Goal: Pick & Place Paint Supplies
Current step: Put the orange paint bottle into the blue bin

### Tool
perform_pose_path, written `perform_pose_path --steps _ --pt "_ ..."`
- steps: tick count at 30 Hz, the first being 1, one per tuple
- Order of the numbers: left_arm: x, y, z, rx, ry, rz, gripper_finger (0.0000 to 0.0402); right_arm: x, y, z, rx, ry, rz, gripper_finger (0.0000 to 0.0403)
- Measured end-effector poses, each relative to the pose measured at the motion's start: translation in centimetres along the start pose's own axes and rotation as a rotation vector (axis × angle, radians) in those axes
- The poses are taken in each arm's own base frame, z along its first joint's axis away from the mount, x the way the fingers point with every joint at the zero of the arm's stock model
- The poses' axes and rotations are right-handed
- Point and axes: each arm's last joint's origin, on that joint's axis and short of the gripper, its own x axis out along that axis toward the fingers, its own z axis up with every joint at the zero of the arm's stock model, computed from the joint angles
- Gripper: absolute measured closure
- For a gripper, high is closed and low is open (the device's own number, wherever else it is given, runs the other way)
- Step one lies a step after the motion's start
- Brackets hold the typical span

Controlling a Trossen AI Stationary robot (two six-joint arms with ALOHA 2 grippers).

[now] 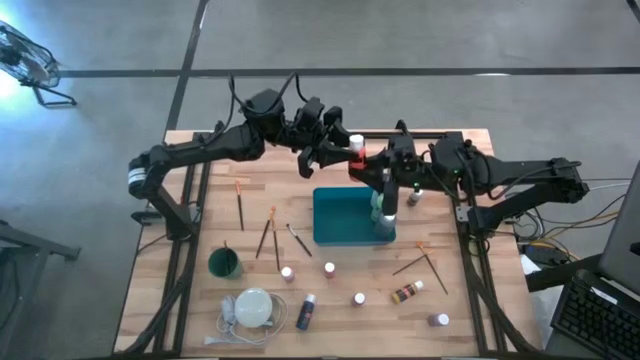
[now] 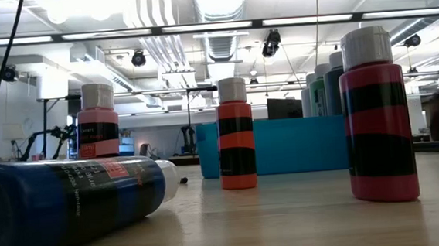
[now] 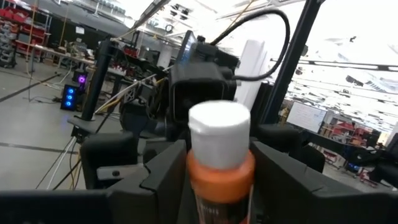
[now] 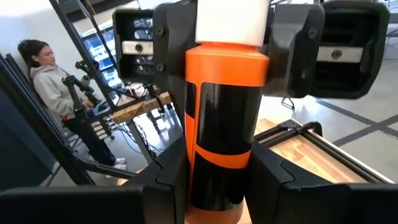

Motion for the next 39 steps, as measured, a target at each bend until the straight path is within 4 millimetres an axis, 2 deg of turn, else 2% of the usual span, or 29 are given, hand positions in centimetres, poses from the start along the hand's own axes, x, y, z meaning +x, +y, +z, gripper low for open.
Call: perform_pose_path --steps 27,39 --pt "1.0 -1.2 -1.0 0.035 0.043 -0.07 0.0213 -0.1 0.2 0.5 -0.037 -0.054 0.007 0.0302" --pt "1.1 -1.2 -1.0 0.049 0.029 -0.04 0.0162 0.0 0.2 0.5 -0.025 -0.054 0.014 0.0302"
